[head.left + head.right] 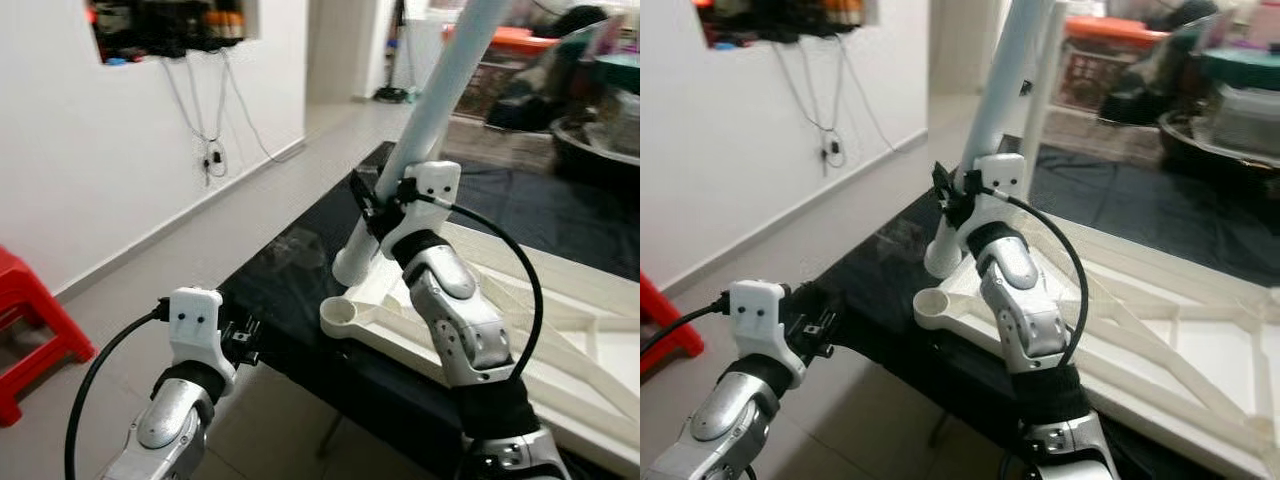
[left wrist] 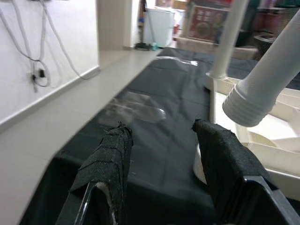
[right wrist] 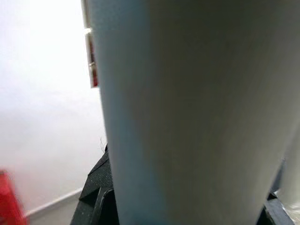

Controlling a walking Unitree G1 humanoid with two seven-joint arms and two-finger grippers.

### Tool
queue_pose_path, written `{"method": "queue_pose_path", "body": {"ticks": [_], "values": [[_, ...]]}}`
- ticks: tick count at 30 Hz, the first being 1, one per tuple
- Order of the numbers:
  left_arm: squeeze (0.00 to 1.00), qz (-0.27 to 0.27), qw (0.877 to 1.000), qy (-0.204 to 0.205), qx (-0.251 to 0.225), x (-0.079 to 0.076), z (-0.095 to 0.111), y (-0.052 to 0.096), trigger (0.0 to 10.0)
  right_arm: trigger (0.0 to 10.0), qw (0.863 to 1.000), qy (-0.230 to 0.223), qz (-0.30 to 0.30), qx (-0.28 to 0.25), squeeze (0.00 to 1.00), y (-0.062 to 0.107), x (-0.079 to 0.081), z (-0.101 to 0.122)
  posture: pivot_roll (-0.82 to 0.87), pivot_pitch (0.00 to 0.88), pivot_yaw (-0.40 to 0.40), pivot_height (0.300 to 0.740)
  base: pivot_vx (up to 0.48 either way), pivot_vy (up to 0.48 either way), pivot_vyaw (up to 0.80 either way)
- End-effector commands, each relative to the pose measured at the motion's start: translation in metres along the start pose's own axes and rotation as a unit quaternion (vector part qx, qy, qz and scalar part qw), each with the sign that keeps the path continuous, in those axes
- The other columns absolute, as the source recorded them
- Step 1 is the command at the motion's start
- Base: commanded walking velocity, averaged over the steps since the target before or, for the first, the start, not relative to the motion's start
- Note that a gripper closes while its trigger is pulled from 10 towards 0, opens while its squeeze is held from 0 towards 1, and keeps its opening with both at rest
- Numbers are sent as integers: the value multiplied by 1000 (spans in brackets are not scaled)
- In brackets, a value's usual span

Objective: Building children table

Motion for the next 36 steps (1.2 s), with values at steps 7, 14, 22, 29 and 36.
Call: {"method": "queue_pose_path", "body": {"ticks": [7,14,22,29,36], "values": [[0,-6,1000,-4,3,-4,4,7,10000,10000,991,-22,117,61,0,-17,0,-5,101,148,-47,740,0,0,0],[0,-21,1000,4,2,-14,7,14,10000,10000,981,-48,171,74,0,-28,-6,4,99,184,-49,740,0,0,0],[0,-33,999,12,6,-30,12,24,10000,10000,961,-86,250,86,0,-45,4,14,109,243,-71,740,0,0,0],[0,-29,999,14,9,-29,14,28,10000,10000,942,-96,302,113,0,-40,13,4,108,258,-71,740,0,0,0],[0,-25,999,15,14,-31,15,32,10000,10000,930,-109,326,130,0,-41,15,-5,116,263,-72,740,0,0,0]]}}
Point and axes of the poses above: a point about 5 cm out from each wrist's last joint towards the gripper, its own y axis pointing back from the gripper into the wrist, its own z axis along the axis of the wrist's last joint, x = y × z, the point moved 4 cm from there along -y, pointing out of the wrist towards the gripper, and after that the axes turned 8 degrees about -y, right-handed, at the moved point
